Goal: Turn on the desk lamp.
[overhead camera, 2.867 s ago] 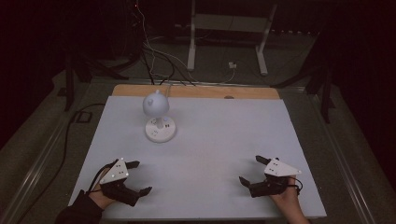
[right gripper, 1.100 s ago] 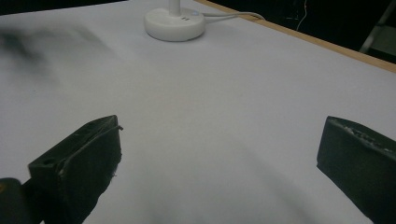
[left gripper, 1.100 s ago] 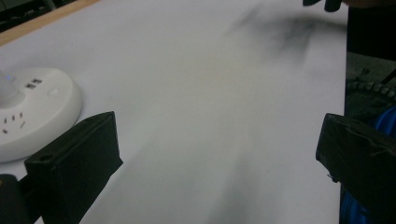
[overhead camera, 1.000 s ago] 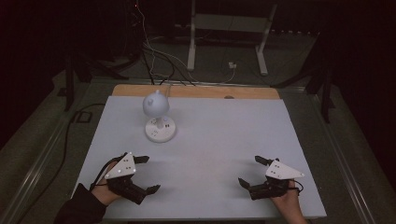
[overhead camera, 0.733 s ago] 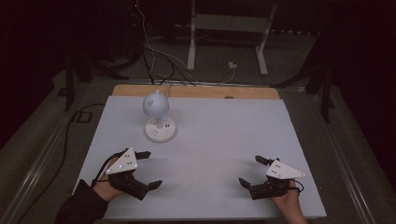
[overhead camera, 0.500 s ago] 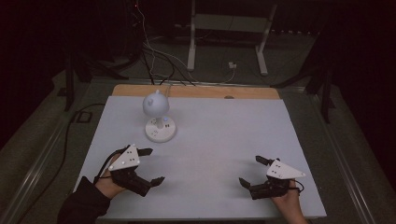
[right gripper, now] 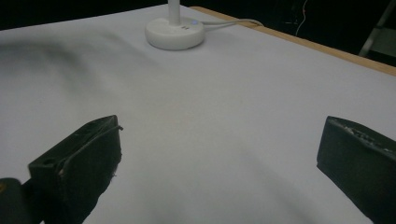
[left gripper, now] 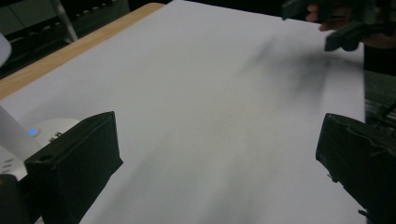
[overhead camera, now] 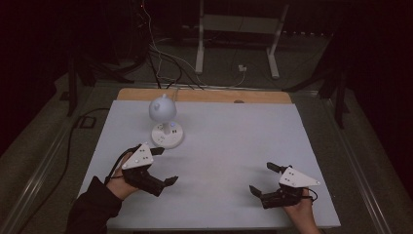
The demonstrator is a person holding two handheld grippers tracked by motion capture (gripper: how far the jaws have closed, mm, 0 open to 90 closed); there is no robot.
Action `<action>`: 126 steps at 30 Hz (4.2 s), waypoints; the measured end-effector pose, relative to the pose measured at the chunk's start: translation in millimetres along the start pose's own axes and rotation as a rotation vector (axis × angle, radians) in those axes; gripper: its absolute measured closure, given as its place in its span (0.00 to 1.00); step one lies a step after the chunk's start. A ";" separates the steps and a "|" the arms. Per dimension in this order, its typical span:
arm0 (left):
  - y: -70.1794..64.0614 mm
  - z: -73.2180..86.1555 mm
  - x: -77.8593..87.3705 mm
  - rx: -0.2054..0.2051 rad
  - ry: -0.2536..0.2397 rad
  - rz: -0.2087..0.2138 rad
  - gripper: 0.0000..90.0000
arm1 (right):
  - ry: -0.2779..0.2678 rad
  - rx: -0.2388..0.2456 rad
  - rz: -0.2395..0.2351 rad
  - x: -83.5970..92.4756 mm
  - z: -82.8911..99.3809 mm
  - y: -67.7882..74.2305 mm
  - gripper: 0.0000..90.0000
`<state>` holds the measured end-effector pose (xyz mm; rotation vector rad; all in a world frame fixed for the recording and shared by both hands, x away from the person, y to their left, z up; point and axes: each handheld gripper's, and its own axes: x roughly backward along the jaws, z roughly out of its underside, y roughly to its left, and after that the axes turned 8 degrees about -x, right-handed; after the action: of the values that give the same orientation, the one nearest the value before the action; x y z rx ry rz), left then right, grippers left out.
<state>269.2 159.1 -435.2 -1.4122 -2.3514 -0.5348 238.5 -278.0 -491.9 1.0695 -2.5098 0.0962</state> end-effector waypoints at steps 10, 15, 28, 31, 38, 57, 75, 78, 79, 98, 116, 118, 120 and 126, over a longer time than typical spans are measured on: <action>6.1 -1.1 -18.3 0.057 -0.001 -0.065 0.00 | -0.006 -0.002 0.006 1.2 -0.1 -0.8 0.00; 9.8 -1.3 -26.9 0.088 -0.007 -0.128 0.00 | -0.006 -0.004 0.006 1.1 0.2 -1.3 0.00; 18.7 -0.7 -43.5 0.116 0.022 -0.236 0.00 | -0.003 -0.011 0.000 1.2 0.6 -2.0 0.00; 21.5 -0.6 -47.8 0.117 0.031 -0.248 0.00 | -0.005 -0.009 0.002 1.5 0.3 -2.2 0.00; 29.1 -0.7 -55.5 0.161 0.023 -0.286 0.00 | -0.010 -0.015 0.001 2.1 0.3 -3.1 0.00; 39.0 5.0 -83.9 0.229 0.024 -0.469 0.00 | -0.007 -0.022 0.000 1.6 1.0 -4.2 0.00; 43.9 15.3 -101.6 0.281 0.089 -0.559 0.26 | -0.008 -0.029 -0.007 1.3 1.5 -5.1 0.00; 44.1 16.1 -103.2 0.286 0.095 -0.575 0.33 | -0.007 -0.025 -0.006 1.2 1.3 -5.2 0.00; 44.3 16.7 -103.3 0.285 0.097 -0.579 0.36 | -0.009 -0.024 -0.007 1.2 1.1 -5.4 0.00; 53.1 27.1 -106.6 0.283 0.129 -0.627 0.97 | -0.006 -0.026 -0.006 2.0 1.2 -5.9 0.00; 58.6 41.0 -121.3 0.250 0.166 -0.592 1.00 | -0.003 -0.026 -0.008 1.9 1.5 -6.2 0.00; 58.8 42.4 -122.7 0.249 0.171 -0.591 1.00 | -0.004 -0.027 -0.009 2.0 1.5 -6.3 0.00; 58.7 43.3 -124.0 0.248 0.180 -0.597 1.00 | -0.004 -0.027 -0.009 2.0 1.6 -6.4 0.00; 58.9 43.2 -124.7 0.244 0.182 -0.596 1.00 | -0.002 -0.025 -0.009 1.7 1.6 -6.2 0.00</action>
<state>372.8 110.8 -523.5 -0.5206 -2.5582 -0.4756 241.2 -283.8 -493.3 1.0722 -2.5011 0.0615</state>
